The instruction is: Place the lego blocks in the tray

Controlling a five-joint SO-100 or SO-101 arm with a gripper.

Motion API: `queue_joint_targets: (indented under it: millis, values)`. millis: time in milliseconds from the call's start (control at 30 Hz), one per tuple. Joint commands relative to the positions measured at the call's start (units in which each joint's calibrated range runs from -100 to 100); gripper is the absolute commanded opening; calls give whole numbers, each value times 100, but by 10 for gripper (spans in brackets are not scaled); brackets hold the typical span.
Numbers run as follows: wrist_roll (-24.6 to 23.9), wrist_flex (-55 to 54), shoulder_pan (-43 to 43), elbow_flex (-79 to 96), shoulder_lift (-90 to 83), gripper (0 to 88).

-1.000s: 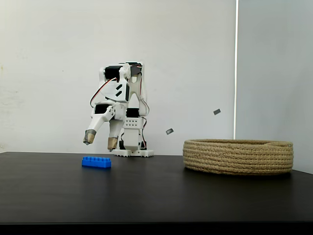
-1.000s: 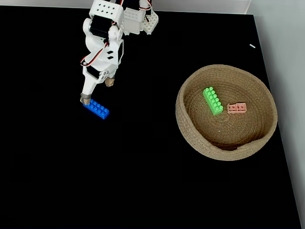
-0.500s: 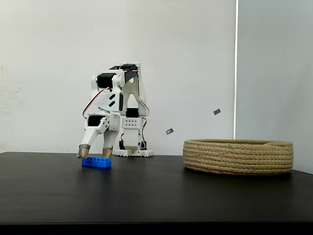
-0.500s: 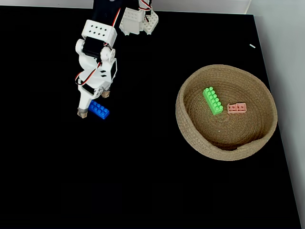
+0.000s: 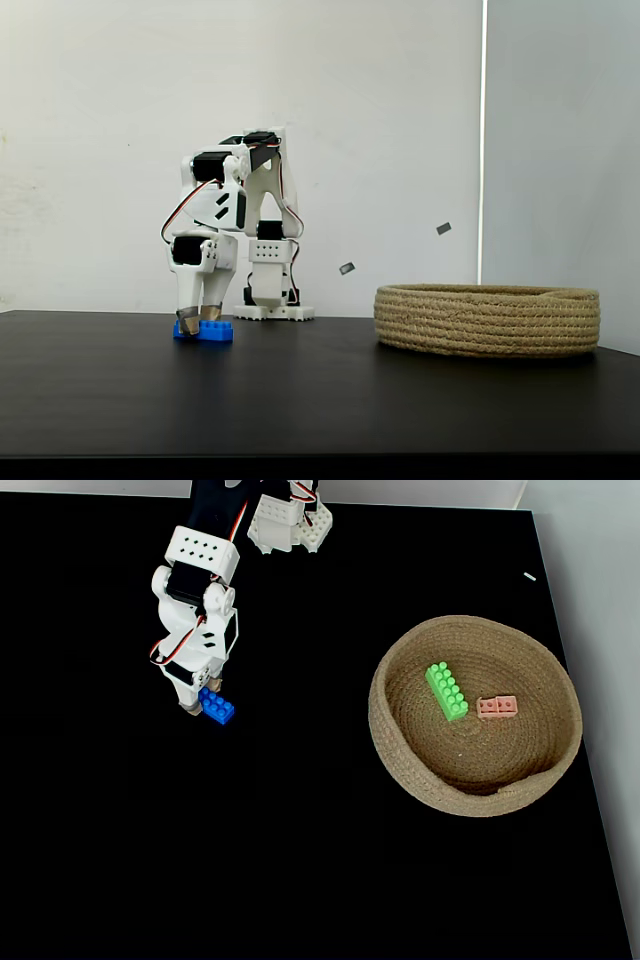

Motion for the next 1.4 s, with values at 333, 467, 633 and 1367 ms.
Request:
queue_joint_targets:
  millis: [333,467,633,1367]
  values:
    - [-1382,1652,-1504,-392,-2014,2]
    - [-1856,1319,-2460,-27,-3098,2]
    - [-2061,761,-3854,-55,-3889,2]
    - [-1509,-1930,-5098,1049,-3149,176]
